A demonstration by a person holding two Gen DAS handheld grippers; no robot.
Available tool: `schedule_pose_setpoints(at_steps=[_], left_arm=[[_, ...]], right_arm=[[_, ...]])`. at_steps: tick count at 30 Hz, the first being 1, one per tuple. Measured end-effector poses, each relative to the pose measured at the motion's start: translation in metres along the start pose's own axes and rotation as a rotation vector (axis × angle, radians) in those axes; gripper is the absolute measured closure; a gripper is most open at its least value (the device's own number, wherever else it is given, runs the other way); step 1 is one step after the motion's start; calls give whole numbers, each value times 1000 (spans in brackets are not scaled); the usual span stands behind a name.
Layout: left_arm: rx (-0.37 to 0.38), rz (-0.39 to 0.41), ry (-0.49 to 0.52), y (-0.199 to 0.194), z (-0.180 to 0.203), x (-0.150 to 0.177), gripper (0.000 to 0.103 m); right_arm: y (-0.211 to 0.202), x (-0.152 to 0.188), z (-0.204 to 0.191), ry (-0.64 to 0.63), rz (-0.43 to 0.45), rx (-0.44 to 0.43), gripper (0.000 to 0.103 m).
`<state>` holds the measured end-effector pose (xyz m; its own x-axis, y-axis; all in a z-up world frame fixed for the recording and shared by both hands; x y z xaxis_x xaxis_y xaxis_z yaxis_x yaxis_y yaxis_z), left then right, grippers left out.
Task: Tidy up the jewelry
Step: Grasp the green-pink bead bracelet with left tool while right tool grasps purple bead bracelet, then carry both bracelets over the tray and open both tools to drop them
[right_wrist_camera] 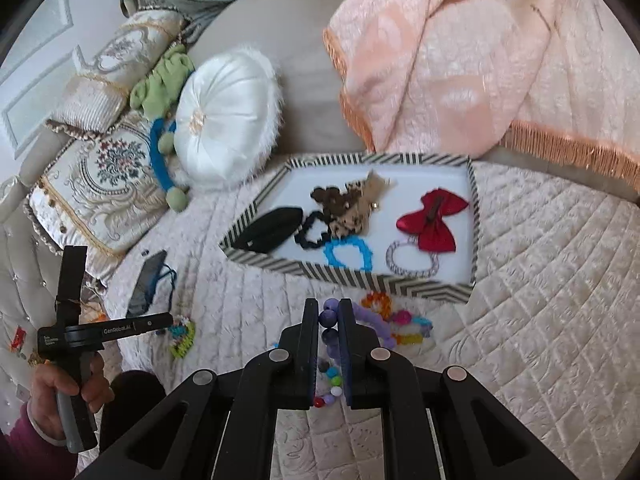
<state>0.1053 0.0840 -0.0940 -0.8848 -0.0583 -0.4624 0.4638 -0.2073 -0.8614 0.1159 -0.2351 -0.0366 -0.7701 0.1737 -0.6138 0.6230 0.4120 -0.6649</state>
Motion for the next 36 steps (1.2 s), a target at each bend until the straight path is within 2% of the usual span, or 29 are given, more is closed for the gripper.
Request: schedule_pose_setpoints(at_steps=[5, 10, 15, 23, 26, 28, 29, 31, 32, 33, 36], left_arm=[[-13, -9, 13, 2, 4, 1, 97], [34, 17, 48, -10, 22, -3, 97], [72, 66, 81, -32, 42, -21, 97], [88, 132, 134, -55, 68, -54, 98], [98, 128, 152, -55, 73, -58, 98], [97, 97, 161, -49, 72, -54, 97], [87, 78, 161, -44, 69, -50, 96], [47, 35, 181, -31, 63, -38, 77], [29, 22, 189, -26, 61, -32, 53], [16, 13, 191, -20, 58, -26, 45], [-51, -48, 224, 6, 49, -7, 45]], right_arm=[[-8, 3, -2, -8, 8, -2, 94], [-16, 2, -4, -10, 17, -9, 94], [-25, -6, -8, -20, 39, -12, 94], [-29, -22, -10, -39, 58, -3, 94], [-29, -25, -9, -37, 62, 0, 94], [-30, -25, -9, -38, 61, -2, 94], [-29, -24, -9, -39, 58, -3, 94], [-27, -21, -7, -35, 51, -4, 94], [-25, -20, -6, -31, 47, -5, 94], [-24, -19, -5, -27, 42, -7, 94], [-18, -16, -3, -17, 28, -8, 94]])
Point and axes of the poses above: each gripper's, at about its wrist camera, not at the fingertips, and y roughly the way its jaws point, z to its right, x to its underside, the point moved 6 cm from there along y, roughly the way its jaws point, and after that the axes turned 10 degrees about y, right-handed, at the moved point
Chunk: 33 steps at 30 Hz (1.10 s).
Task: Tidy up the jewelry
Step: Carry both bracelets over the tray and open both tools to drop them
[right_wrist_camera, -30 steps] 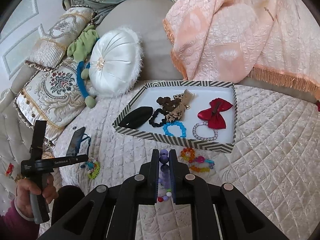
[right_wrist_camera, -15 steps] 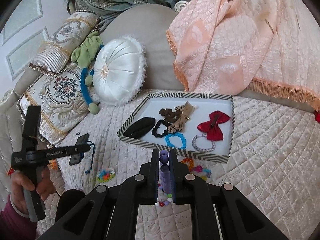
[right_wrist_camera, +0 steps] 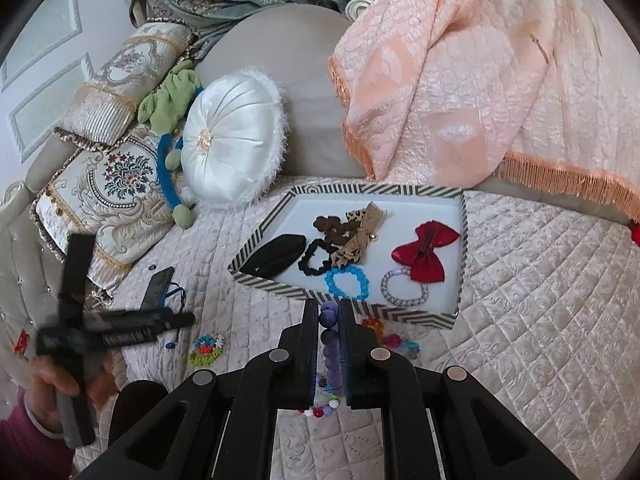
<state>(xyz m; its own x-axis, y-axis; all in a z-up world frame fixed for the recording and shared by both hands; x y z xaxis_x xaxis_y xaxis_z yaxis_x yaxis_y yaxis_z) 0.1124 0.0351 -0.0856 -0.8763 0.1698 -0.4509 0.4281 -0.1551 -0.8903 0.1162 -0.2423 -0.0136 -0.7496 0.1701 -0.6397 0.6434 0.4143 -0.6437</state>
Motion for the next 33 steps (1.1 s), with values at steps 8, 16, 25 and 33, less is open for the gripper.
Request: schedule_pose_setpoints(at_steps=[8, 16, 25, 33], left_arm=[[-4, -89, -24, 40, -6, 26, 86], [84, 28, -46, -6, 1, -6, 86], [99, 118, -16, -39, 16, -62, 86], [8, 172, 6, -41, 22, -97, 86]], right_arm=[[-4, -2, -3, -5, 7, -3, 94], [-8, -10, -3, -4, 22, -4, 94], [-10, -29, -1, -16, 38, 2, 94], [2, -47, 2, -43, 27, 30, 94]])
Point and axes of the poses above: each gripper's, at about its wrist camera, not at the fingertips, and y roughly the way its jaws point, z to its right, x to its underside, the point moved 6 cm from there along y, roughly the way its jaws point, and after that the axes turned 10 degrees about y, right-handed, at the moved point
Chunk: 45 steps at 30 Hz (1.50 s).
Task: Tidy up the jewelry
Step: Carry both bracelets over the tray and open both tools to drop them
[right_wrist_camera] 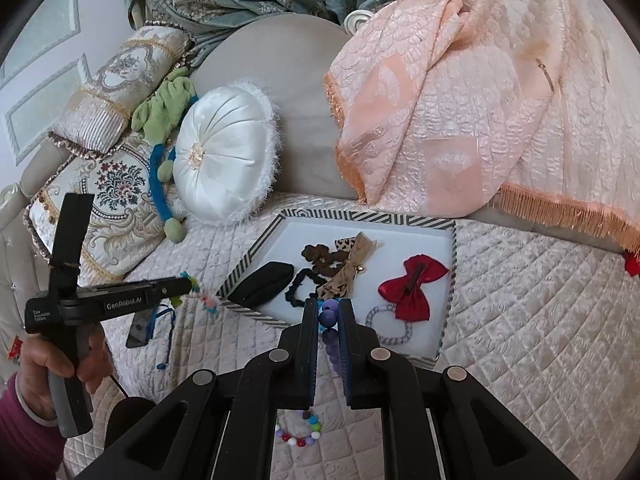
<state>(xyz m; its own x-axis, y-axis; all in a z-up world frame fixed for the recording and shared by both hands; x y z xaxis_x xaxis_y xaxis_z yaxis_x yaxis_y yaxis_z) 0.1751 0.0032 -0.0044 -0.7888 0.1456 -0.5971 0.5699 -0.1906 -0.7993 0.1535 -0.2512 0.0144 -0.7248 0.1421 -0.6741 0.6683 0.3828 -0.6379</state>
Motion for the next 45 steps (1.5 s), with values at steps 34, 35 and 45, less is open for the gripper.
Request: schedule_pose_setpoints(at_steps=[34, 35, 45], left_arm=[[-43, -75, 35, 99, -5, -83, 86], [-43, -78, 37, 104, -4, -87, 86], [-79, -154, 20, 170, -11, -100, 86]], right_arm=[[126, -47, 8, -78, -172, 4, 94], [132, -49, 9, -75, -184, -5, 94], [217, -64, 62, -62, -257, 133, 94]])
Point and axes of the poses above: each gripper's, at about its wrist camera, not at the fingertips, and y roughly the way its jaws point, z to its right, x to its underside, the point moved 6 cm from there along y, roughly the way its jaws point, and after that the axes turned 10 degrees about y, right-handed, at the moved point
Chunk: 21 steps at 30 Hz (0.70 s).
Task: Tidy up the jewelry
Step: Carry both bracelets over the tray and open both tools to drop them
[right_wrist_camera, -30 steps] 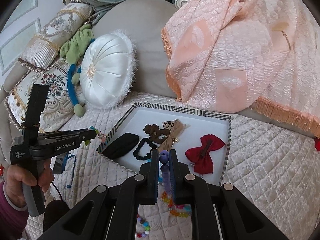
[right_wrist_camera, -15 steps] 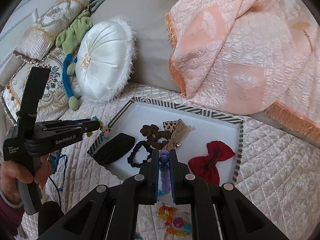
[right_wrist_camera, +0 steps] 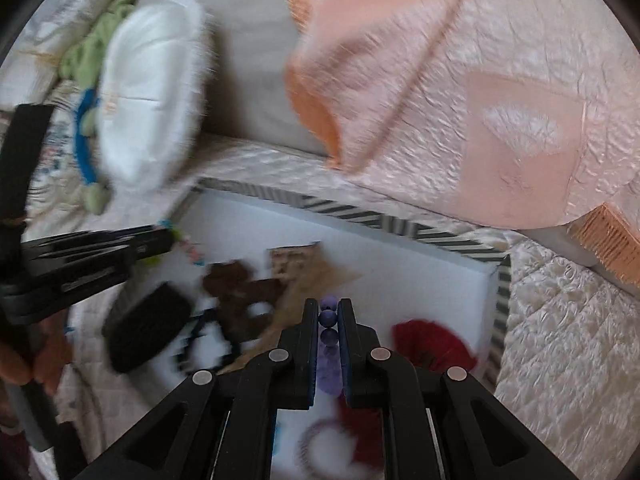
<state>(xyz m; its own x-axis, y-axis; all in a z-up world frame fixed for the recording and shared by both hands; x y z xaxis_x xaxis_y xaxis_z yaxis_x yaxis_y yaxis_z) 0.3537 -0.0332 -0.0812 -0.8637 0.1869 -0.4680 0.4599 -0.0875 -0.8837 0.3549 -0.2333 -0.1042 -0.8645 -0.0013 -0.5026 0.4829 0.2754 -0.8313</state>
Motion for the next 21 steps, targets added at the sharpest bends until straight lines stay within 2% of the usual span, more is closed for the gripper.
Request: schedule_pose_setpoints(at_steps=[6, 9, 10, 11, 12, 14, 21], left_arm=[[-3, -34, -26, 27, -8, -2, 86], [13, -44, -34, 34, -6, 1, 86], [15, -45, -39, 35, -6, 2, 86], [11, -51, -46, 36, -7, 3, 82], [7, -60, -52, 37, -7, 4, 72], [9, -63, -66, 36, -8, 7, 58], [-6, -24, -55, 10, -5, 17, 58]], right_arm=[[23, -13, 24, 54, 22, 44, 94], [28, -13, 28, 84, 25, 29, 94], [29, -12, 28, 94, 22, 18, 89], [27, -10, 28, 102, 24, 4, 75], [23, -8, 29, 112, 32, -10, 68], [18, -4, 31, 133, 35, -30, 65], [-24, 14, 23, 155, 93, -83, 65]])
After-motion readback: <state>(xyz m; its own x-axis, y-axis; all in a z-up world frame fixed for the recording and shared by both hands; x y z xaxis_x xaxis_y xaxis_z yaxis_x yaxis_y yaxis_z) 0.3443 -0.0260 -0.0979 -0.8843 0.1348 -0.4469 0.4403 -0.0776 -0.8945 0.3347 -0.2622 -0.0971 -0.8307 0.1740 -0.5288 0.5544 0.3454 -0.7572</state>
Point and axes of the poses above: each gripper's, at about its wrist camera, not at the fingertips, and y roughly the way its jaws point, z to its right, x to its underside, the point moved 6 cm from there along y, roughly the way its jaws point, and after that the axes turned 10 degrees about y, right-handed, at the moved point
